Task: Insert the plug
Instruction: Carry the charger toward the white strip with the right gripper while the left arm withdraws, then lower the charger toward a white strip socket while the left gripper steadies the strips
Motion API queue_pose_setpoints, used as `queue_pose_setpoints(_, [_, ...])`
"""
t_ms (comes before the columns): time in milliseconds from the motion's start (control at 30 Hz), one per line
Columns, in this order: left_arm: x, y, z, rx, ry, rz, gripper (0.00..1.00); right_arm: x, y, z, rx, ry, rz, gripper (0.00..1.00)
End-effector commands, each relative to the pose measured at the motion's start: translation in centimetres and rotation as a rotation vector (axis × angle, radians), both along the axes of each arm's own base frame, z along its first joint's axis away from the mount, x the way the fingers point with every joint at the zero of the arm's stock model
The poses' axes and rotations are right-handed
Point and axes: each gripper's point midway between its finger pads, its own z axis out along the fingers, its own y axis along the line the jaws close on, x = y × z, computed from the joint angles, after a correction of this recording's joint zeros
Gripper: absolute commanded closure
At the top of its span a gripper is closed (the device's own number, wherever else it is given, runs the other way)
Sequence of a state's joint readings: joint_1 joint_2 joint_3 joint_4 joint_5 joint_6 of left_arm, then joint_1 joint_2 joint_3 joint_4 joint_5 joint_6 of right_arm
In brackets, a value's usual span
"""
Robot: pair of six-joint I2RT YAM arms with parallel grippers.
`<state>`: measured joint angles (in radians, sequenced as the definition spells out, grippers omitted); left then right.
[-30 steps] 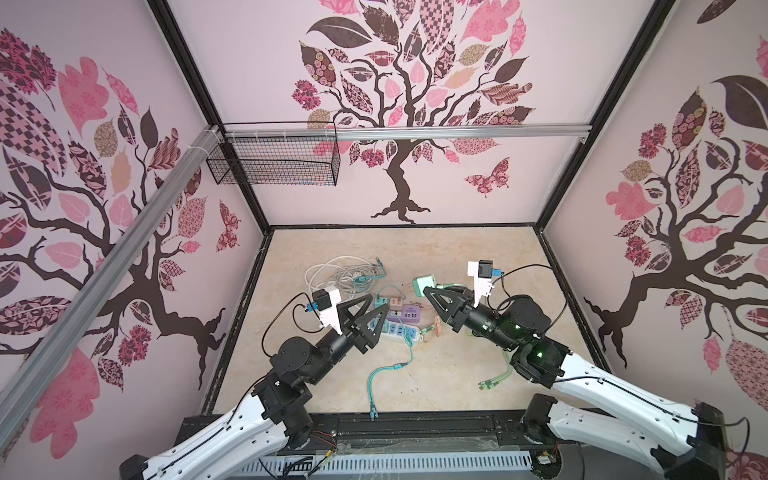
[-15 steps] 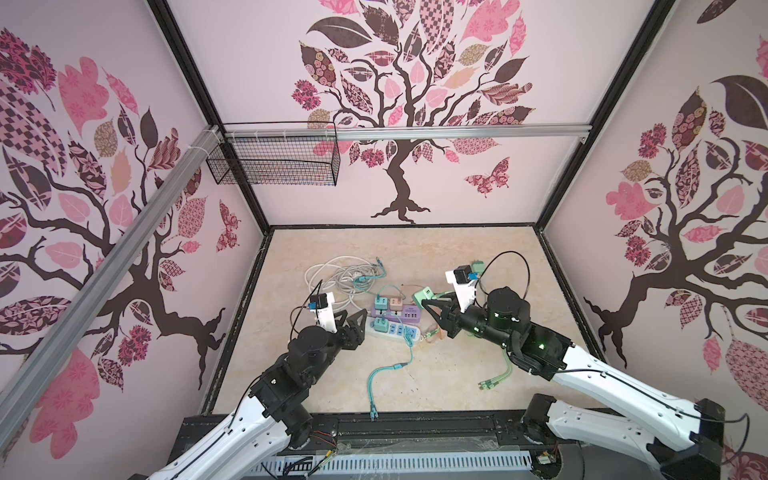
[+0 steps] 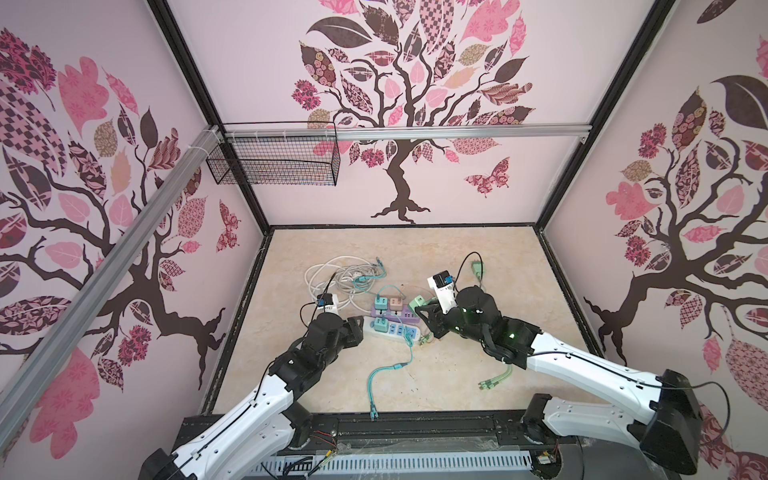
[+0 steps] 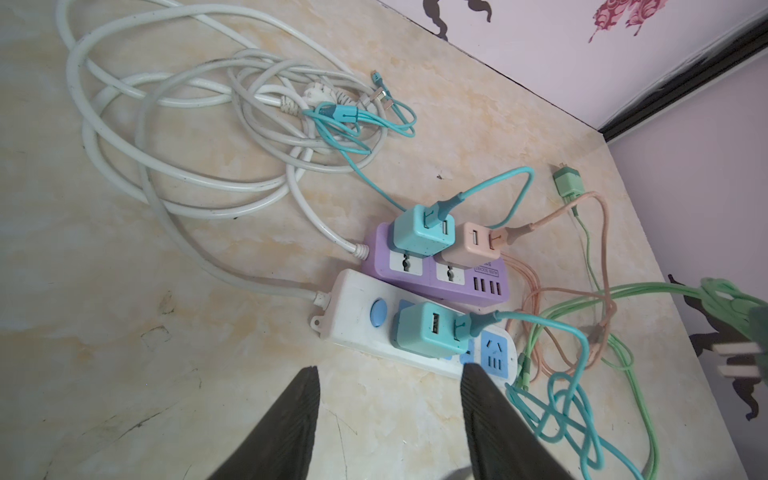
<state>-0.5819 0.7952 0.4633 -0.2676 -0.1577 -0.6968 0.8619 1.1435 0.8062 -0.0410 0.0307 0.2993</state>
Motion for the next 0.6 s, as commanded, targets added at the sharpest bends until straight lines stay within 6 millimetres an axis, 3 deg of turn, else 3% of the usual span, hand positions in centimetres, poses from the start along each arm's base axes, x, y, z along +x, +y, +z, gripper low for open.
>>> queue_pose_setpoints(0, [0.5, 0.1, -1.4, -0.068, 0.053, -0.005, 0.47, 1.0, 0.0, -0.8, 0.002, 0.021, -0.060, 0.76])
queue_pose_setpoints(67, [1.0, 0.1, -1.9, -0.097, 0.072, -0.018, 0.51, 1.2, 0.1, -1.9, -0.002, 0.054, -0.077, 0.76])
queue_pose_setpoints(267, [2.1, -0.1, -3.5, -0.096, 0.146, -0.051, 0.51, 1.3, 0.7, -4.7, 0.015, 0.149, -0.108, 0.80])
queue_pose_setpoints(567, [3.8, -0.9, -5.7, -0.029, 0.228, -0.086, 0.60, 1.2, 1.1, -7.1, 0.015, 0.213, -0.131, 0.82])
